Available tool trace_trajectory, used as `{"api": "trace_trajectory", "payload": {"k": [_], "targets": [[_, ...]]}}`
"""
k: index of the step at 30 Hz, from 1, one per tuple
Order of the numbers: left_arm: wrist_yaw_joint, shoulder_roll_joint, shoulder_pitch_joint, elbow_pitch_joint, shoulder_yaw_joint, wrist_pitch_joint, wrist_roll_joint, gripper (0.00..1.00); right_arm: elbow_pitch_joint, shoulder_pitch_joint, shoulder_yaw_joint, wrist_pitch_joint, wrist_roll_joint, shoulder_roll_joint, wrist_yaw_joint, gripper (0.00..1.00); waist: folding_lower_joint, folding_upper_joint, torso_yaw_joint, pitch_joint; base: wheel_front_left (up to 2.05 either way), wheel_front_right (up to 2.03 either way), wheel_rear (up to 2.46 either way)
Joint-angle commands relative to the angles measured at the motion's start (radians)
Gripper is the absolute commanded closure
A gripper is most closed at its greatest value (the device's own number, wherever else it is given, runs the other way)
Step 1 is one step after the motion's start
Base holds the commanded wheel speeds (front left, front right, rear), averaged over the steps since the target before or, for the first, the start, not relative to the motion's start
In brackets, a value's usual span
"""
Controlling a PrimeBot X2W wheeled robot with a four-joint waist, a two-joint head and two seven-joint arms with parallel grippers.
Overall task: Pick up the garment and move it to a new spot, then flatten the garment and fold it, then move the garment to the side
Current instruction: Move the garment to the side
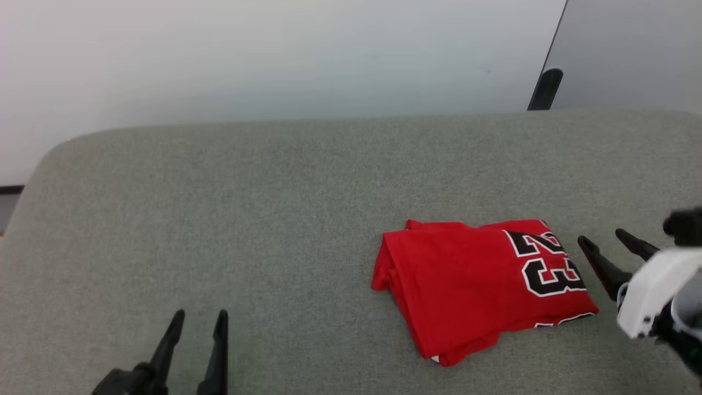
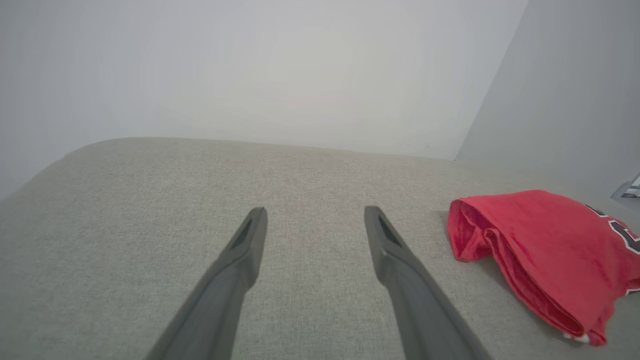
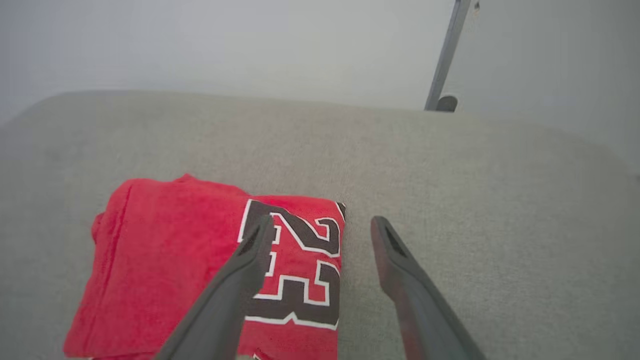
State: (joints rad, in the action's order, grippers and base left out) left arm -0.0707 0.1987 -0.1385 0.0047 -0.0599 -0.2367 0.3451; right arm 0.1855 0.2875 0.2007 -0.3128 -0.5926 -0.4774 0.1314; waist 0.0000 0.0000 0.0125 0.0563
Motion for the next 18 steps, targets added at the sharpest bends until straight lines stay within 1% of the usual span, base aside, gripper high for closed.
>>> {"api": "trace_trajectory", "payload": {"k": [1, 4, 6, 8, 10, 11, 15, 18], "targets": [[-0.004, -0.003, 0.014, 0.007, -0.003, -0.006, -0.001, 0.0, 0.019, 0.041, 0.01, -0.074, -0.023, -0.011, -0.002, 0.0, 0.0, 0.0, 0.009, 0.027, 0.0, 0.0, 0.0], [-0.009, -0.015, 0.044, 0.025, -0.017, -0.012, -0.005, 0.0, 0.068, 0.101, 0.071, -0.302, -0.077, -0.058, -0.002, 0.0, 0.0, 0.0, 0.025, 0.059, 0.0, 0.0, 0.0], [-0.014, -0.023, 0.067, 0.034, -0.027, -0.017, -0.007, 0.0, 0.093, 0.141, 0.083, -0.412, -0.124, -0.076, -0.002, 0.0, 0.0, 0.0, 0.04, 0.088, 0.0, 0.0, 0.0], [-0.017, -0.028, 0.087, 0.044, -0.034, -0.019, -0.011, 0.0, 0.113, 0.175, 0.089, -0.487, -0.152, -0.084, -0.002, 0.0, 0.0, 0.0, 0.05, 0.12, 0.0, 0.0, 0.0], [-0.02, -0.034, 0.115, 0.051, -0.042, -0.022, -0.016, 0.0, 0.136, 0.209, 0.086, -0.518, -0.157, -0.09, -0.002, 0.0, 0.0, 0.0, 0.063, 0.155, 0.0, 0.0, 0.0], [-0.022, -0.037, 0.128, 0.056, -0.045, -0.024, -0.019, 0.0, 0.15, 0.223, 0.087, -0.524, -0.157, -0.083, -0.002, 0.0, 0.0, 0.0, 0.067, 0.169, 0.0, 0.0, 0.0], [-0.029, -0.049, 0.171, 0.073, -0.055, -0.027, -0.024, 0.0, 0.21, 0.258, 0.096, -0.52, -0.147, -0.063, -0.002, 0.0, 0.0, 0.0, 0.09, 0.215, 0.0, 0.0, 0.0], [-0.034, -0.055, 0.193, 0.087, -0.058, -0.028, -0.029, 0.0, 0.239, 0.246, 0.131, -0.519, -0.149, -0.059, -0.002, 0.0, 0.0, 0.0, 0.103, 0.23, 0.0, 0.0, 0.0]]}}
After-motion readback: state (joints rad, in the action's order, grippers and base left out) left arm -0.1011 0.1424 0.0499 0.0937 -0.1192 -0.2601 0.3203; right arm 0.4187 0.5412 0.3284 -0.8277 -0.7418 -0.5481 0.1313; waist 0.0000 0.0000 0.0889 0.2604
